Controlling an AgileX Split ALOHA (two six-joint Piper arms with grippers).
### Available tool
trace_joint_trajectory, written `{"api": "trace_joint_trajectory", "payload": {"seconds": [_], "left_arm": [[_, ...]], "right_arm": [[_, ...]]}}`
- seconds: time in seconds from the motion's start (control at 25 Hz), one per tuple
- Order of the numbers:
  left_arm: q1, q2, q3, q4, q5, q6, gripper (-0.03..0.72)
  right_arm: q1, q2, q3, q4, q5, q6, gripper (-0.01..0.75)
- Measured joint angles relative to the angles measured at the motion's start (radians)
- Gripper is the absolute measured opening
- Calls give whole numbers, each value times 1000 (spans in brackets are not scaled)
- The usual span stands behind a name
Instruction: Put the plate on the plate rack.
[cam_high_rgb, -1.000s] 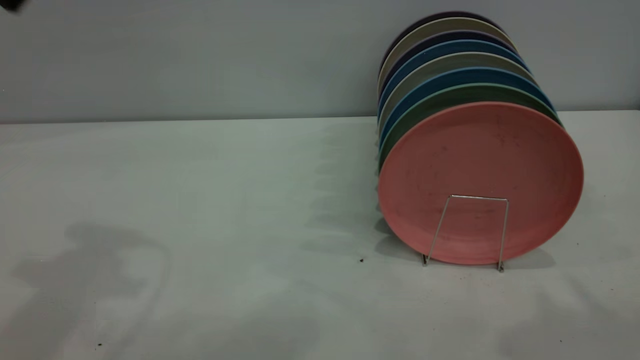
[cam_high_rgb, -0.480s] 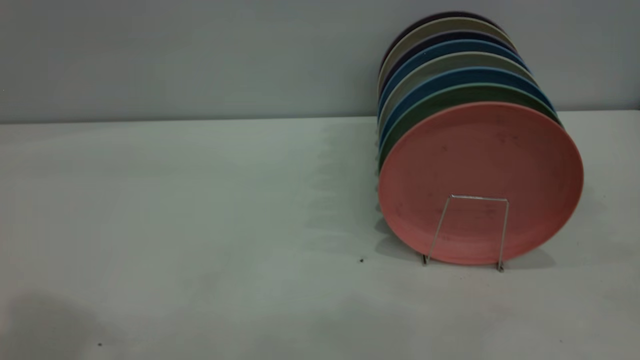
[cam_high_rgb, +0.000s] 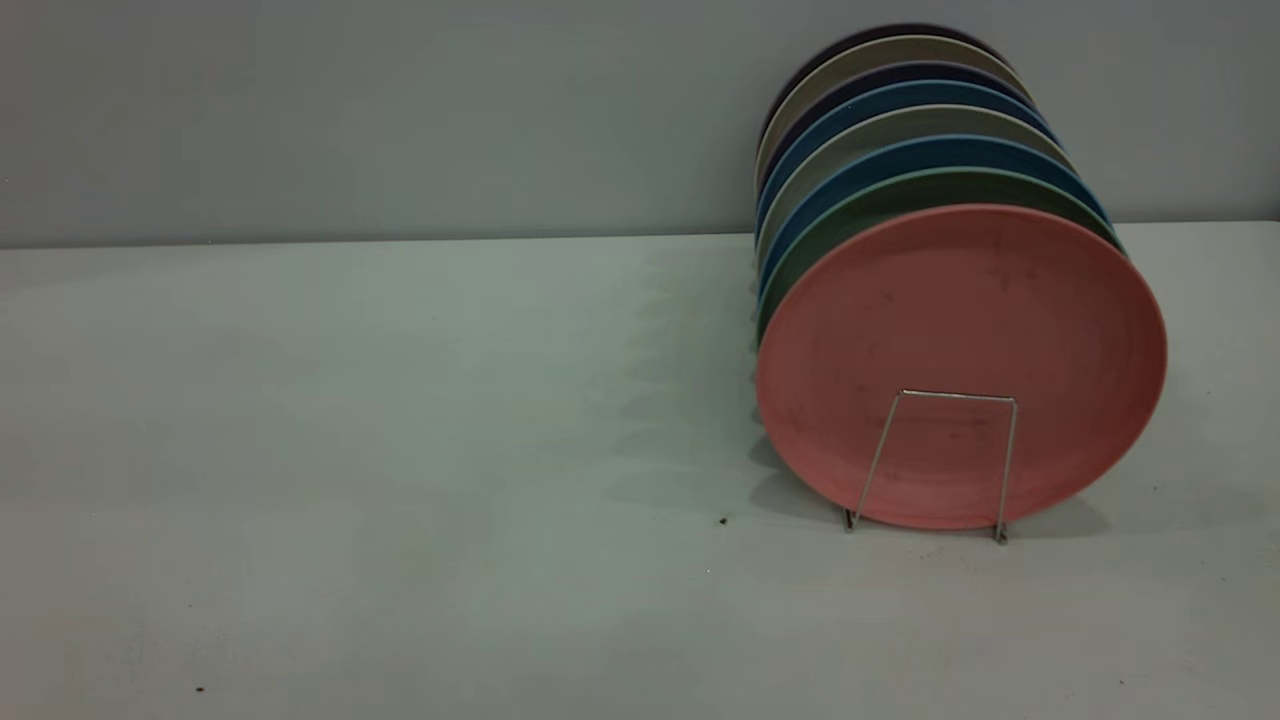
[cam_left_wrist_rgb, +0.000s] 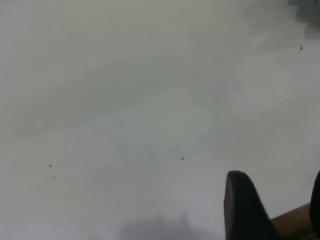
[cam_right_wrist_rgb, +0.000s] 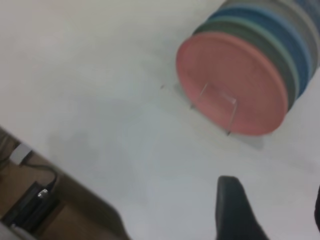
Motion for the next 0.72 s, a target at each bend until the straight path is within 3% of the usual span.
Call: {"api": "trace_joint_trajectory", "payload": {"seconds": [0.28, 0.72], "left_arm": [[0, -244, 192, 0, -32, 1, 360], [0, -527, 368, -1, -32, -1, 360]], "right_arm": [[0, -225, 207, 14, 26, -1, 370], [0, -447, 344, -60, 79, 16, 355]]}}
